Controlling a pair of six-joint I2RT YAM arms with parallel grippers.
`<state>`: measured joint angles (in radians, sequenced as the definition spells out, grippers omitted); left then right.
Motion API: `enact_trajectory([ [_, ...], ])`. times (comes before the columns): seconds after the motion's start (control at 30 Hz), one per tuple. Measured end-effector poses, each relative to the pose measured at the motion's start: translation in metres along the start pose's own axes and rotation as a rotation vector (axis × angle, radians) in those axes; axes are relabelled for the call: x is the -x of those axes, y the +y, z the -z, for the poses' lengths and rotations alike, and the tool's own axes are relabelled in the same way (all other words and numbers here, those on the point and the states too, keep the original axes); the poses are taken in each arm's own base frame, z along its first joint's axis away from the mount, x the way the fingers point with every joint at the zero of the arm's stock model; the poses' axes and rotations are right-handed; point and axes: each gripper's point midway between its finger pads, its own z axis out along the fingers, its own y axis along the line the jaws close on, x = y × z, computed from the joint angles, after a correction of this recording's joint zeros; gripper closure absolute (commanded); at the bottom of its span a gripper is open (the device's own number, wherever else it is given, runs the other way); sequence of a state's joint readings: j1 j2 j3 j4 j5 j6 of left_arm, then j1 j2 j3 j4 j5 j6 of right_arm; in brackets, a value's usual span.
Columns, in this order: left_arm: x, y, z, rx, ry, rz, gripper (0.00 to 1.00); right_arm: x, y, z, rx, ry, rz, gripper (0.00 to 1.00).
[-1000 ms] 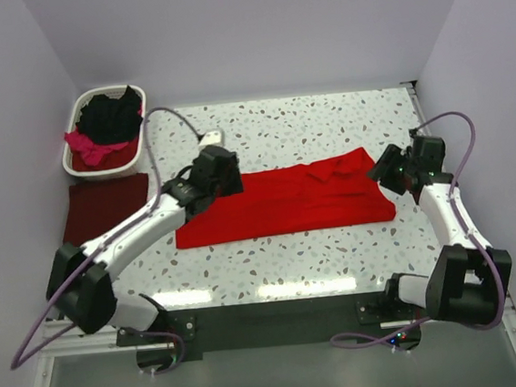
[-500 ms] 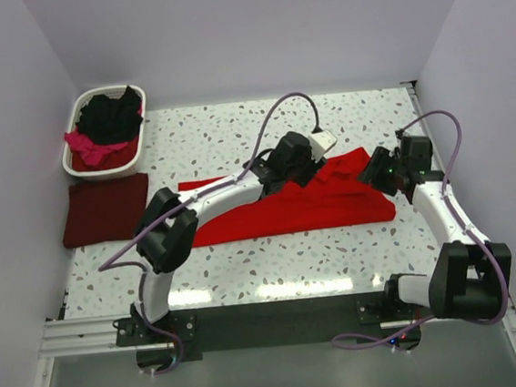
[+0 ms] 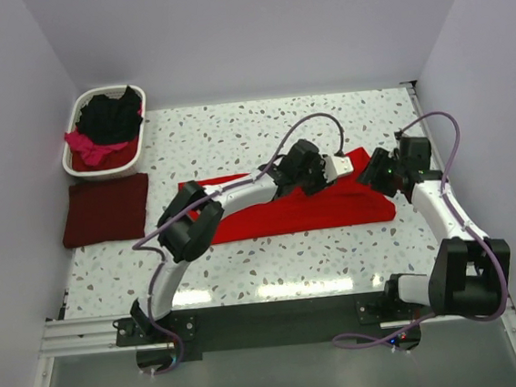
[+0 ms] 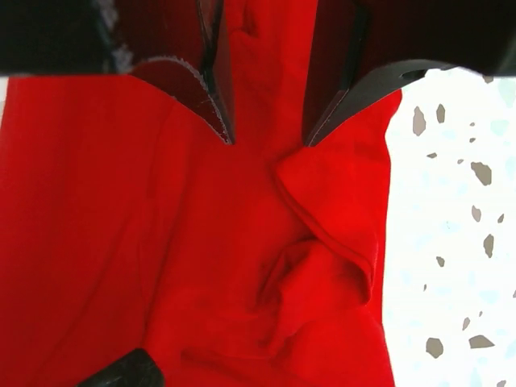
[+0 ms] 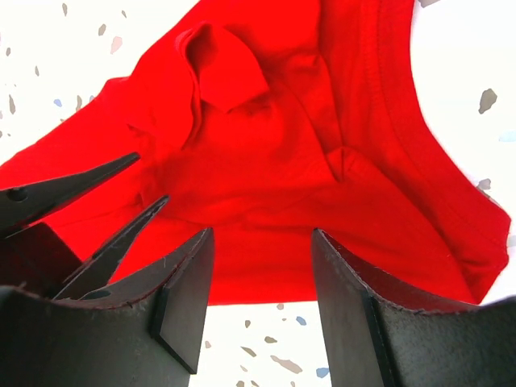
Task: Fold and stack the t-shirts
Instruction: Fold the tshirt
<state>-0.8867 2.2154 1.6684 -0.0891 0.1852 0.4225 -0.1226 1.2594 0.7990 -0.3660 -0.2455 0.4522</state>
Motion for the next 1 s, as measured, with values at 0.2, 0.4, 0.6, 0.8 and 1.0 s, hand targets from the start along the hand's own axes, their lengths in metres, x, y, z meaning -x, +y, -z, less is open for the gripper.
enact_trajectory([
  [0.2, -0.002, 0.003, -0.017, -0.006, -0.012, -0.057, 0.60, -0.006, -0.003, -0.006, -0.005, 0.026, -0.007, 0.45],
  [0.4, -0.004, 0.007, -0.034, -0.004, -0.015, -0.085, 0.67, -0.008, -0.005, -0.009, -0.008, 0.037, -0.009, 0.45],
  [0.6, -0.010, 0.006, -0.045, -0.009, -0.007, -0.098, 0.67, -0.010, -0.006, -0.012, -0.011, 0.049, -0.012, 0.45],
  [0.8, -0.016, 0.006, -0.051, -0.005, 0.000, -0.105, 0.93, -0.009, -0.006, -0.013, -0.010, 0.047, -0.012, 0.45],
  [1.0, -0.015, 0.011, -0.054, 0.018, -0.009, -0.122, 1.00, -0.008, -0.006, -0.014, -0.009, 0.043, -0.012, 0.46],
])
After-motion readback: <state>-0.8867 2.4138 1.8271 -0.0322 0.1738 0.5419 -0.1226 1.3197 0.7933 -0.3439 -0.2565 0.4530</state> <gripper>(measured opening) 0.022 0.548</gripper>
